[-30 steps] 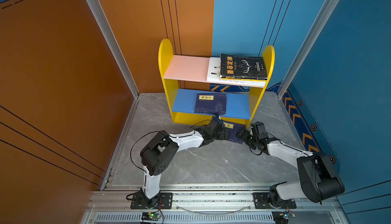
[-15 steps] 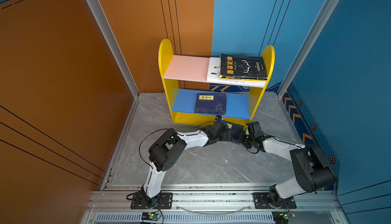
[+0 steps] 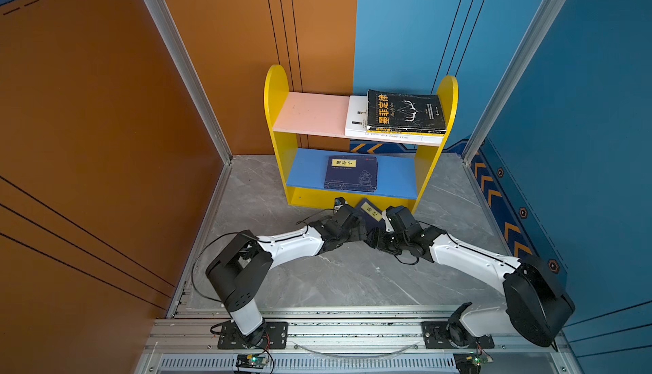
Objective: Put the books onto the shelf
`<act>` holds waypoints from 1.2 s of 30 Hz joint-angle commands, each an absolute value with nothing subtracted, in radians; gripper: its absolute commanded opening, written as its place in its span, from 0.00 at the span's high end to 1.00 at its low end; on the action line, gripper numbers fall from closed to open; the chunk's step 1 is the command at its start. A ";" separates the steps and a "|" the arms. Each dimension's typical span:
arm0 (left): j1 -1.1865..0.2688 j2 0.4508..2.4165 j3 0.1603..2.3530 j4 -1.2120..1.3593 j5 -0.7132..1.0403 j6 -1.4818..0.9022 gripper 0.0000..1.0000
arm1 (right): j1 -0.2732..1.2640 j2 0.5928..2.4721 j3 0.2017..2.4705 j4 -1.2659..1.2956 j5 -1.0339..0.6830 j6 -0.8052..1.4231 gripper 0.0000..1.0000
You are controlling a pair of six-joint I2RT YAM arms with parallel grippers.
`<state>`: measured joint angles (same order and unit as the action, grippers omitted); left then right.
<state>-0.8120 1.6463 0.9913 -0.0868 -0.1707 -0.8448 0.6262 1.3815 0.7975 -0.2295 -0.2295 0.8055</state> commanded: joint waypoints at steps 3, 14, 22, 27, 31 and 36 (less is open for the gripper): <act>-0.783 1.571 0.944 -0.150 -0.196 -0.975 0.01 | 0.583 1.359 0.840 -0.322 -0.047 0.700 0.24; -0.781 1.566 0.925 -0.121 -0.108 -1.108 0.01 | 0.468 1.602 0.911 -0.129 0.029 0.627 0.25; -0.775 1.544 0.895 -0.138 -0.121 -1.132 0.01 | 0.462 1.643 0.892 -0.058 0.160 0.590 0.24; -0.772 1.538 0.882 -0.145 -0.129 -1.146 0.01 | 0.443 1.691 0.907 -0.017 0.181 0.568 0.23; -0.772 1.545 0.887 -0.159 -0.128 -1.150 0.01 | 0.434 1.720 0.932 -0.020 0.188 0.541 0.23; -0.774 1.546 0.879 -0.164 -0.129 -1.167 0.01 | 0.424 1.715 0.951 -0.028 0.195 0.495 0.23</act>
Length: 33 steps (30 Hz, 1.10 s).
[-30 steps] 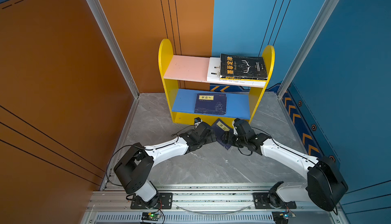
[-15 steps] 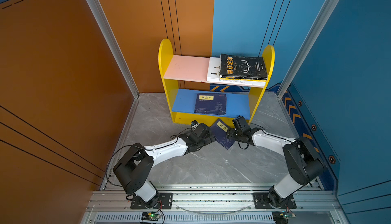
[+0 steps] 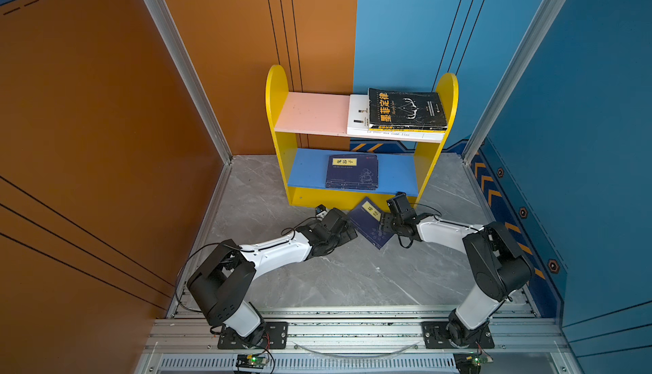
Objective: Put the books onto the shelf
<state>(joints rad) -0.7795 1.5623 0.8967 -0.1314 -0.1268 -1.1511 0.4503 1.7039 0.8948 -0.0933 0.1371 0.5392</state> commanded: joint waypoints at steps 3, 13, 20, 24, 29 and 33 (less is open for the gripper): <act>-0.774 1.546 0.874 -0.164 -0.129 -1.174 0.01 | 0.405 1.726 0.968 -0.039 0.194 0.492 0.22; -0.778 1.547 0.871 -0.157 -0.133 -1.197 0.01 | 0.397 1.767 0.989 -0.052 0.101 0.502 0.24; -0.765 1.599 0.880 -0.074 -0.085 -1.244 0.01 | 0.482 1.741 0.916 -0.053 0.079 0.576 0.29; -0.756 1.663 0.900 -0.030 -0.037 -1.294 0.02 | 0.531 1.716 0.876 -0.053 0.065 0.624 0.31; -0.750 1.744 0.918 0.023 0.012 -1.344 0.04 | 0.569 1.665 0.845 -0.065 0.082 0.654 0.32; -0.741 1.798 0.948 0.037 0.027 -1.350 0.06 | 0.554 1.660 0.870 -0.104 0.095 0.656 0.34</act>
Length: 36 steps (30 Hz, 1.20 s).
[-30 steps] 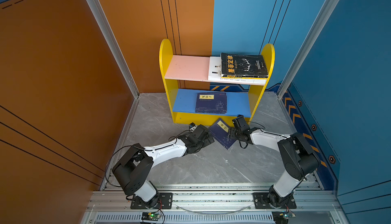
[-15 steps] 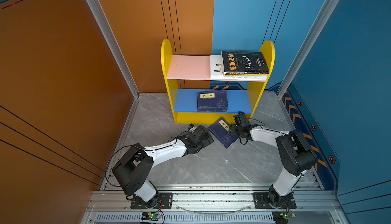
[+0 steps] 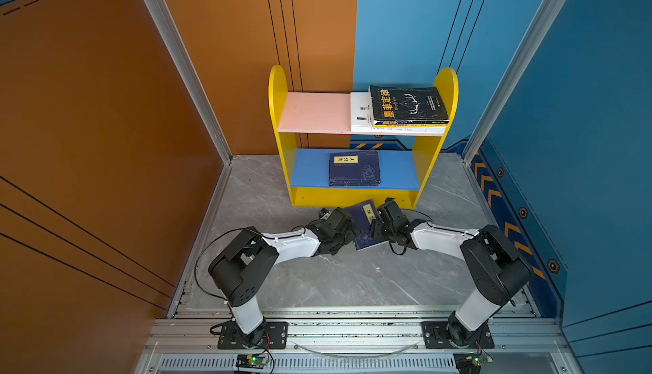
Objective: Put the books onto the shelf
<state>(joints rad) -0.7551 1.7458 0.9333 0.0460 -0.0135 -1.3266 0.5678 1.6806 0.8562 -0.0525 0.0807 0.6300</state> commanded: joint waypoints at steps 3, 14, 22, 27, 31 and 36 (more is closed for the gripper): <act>-0.738 1.842 0.973 0.050 0.048 -1.367 0.07 | 0.547 1.685 0.904 -0.128 0.083 0.649 0.36; -0.740 1.909 0.945 0.311 0.166 -1.425 0.10 | 0.583 1.836 0.988 -0.158 -0.047 0.634 0.53; -0.745 1.835 0.828 0.738 0.187 -1.449 0.12 | 0.593 1.876 1.008 -0.133 -0.157 0.630 0.57; -0.751 1.827 0.762 0.886 0.153 -1.501 0.23 | 0.599 1.877 1.006 -0.128 -0.181 0.634 0.57; -0.749 1.817 0.703 0.969 0.125 -1.548 0.26 | 0.600 1.878 1.004 -0.129 -0.187 0.634 0.57; -0.750 1.783 0.684 0.984 0.115 -1.537 0.26 | 0.601 1.876 1.004 -0.128 -0.190 0.634 0.57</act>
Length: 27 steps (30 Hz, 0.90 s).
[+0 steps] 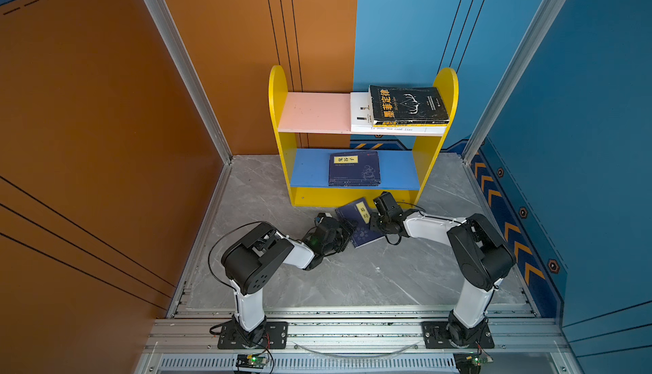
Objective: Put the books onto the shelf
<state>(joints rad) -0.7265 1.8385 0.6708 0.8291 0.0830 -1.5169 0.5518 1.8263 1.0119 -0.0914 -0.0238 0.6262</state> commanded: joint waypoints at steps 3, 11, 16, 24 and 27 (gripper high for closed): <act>-0.751 1.771 0.680 0.978 0.111 -1.531 0.26 | 0.600 1.879 1.008 -0.129 -0.193 0.634 0.57; -0.755 1.706 0.679 0.780 0.088 -1.520 0.28 | 0.603 1.877 1.005 -0.135 -0.181 0.634 0.57; -0.756 1.669 0.676 0.653 0.076 -1.528 0.38 | 0.602 1.872 0.996 -0.146 -0.165 0.630 0.56; -0.753 1.627 0.702 0.479 0.073 -1.510 0.68 | 0.597 1.852 0.994 -0.147 -0.158 0.641 0.57; -0.746 1.599 0.730 0.391 0.074 -1.470 0.81 | 0.596 1.814 0.997 -0.145 -0.158 0.655 0.54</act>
<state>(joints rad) -0.7479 1.6470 0.6800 0.4744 0.0803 -1.5162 0.5873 1.8317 1.0145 -0.0673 -0.1375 0.6334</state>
